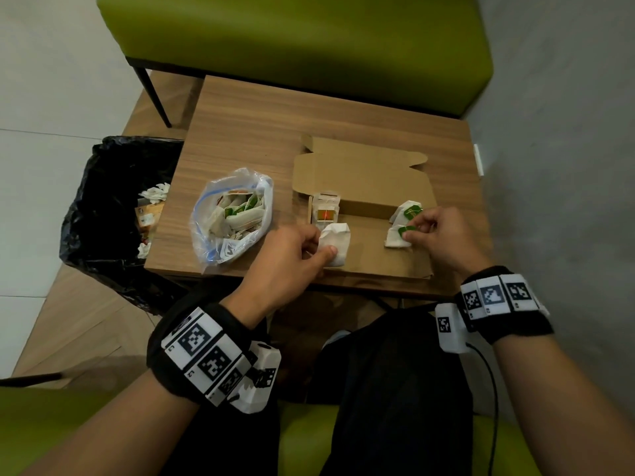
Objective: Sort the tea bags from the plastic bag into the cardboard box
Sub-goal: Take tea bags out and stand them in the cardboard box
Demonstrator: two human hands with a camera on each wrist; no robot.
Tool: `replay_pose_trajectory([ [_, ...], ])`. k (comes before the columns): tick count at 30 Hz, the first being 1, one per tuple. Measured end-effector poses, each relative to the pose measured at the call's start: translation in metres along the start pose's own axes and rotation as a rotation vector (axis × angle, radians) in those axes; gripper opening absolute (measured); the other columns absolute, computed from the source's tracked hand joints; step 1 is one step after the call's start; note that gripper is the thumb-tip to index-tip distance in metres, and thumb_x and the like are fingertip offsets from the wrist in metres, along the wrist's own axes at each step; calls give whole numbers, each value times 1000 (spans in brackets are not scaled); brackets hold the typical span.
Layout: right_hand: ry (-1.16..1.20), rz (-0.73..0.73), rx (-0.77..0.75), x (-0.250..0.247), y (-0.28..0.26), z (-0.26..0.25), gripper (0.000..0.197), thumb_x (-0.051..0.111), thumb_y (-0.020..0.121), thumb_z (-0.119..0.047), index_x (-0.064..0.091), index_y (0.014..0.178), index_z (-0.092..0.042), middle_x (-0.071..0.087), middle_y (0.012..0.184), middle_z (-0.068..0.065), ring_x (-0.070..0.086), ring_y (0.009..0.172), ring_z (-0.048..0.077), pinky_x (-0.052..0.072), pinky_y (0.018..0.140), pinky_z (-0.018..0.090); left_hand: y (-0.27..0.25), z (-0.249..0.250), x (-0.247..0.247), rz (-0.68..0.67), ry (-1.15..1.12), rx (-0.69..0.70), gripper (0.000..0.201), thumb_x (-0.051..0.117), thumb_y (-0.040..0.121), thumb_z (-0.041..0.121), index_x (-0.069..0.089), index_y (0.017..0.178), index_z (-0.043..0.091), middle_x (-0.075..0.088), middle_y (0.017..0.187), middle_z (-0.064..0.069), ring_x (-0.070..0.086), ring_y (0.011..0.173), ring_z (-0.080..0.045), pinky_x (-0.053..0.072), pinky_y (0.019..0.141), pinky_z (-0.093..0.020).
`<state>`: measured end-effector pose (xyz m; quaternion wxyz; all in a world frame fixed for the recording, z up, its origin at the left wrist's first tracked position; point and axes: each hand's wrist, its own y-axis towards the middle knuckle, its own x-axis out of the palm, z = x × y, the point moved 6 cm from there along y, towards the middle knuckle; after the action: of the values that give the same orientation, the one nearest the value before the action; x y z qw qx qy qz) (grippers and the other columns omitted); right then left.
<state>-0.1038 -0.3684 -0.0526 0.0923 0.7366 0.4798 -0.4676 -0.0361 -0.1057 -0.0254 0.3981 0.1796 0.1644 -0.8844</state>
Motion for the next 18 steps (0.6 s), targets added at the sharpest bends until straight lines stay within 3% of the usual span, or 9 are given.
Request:
replay_pose_trajectory([
  [4,-259,158,-44,-8,0,-9,13,75,86,-26,72,97,-20,59,75,-7,54,75,14,40,67,30,2,-2,1,-28,10,0,16,65,92,30,63,77,25,69,68,4,69,66,-9,55,64,-33],
  [7,-409,217,-53,-17,-1,-14,16,72,88,-30,73,100,-19,65,84,1,54,81,19,38,67,30,3,-1,2,-34,13,15,16,65,93,30,63,78,26,69,68,5,68,65,-7,53,62,-29],
  [12,-393,238,-8,-18,1,-9,14,76,85,-30,72,93,-18,69,88,6,61,84,23,48,69,33,3,-2,3,-45,11,17,15,65,93,31,64,79,26,70,71,4,70,67,-9,57,65,-35],
  [16,-374,258,6,-19,3,-8,16,78,83,-30,70,90,-19,69,87,6,63,84,25,52,72,37,2,1,2,-37,18,26,20,65,93,29,60,74,29,67,67,7,69,64,-5,50,60,-26],
  [18,-390,247,-15,-18,3,-10,18,77,84,-32,69,92,-19,68,86,5,62,84,26,53,73,38,2,2,3,-49,8,20,15,64,94,29,65,80,24,69,71,6,68,64,-3,51,61,-25],
])
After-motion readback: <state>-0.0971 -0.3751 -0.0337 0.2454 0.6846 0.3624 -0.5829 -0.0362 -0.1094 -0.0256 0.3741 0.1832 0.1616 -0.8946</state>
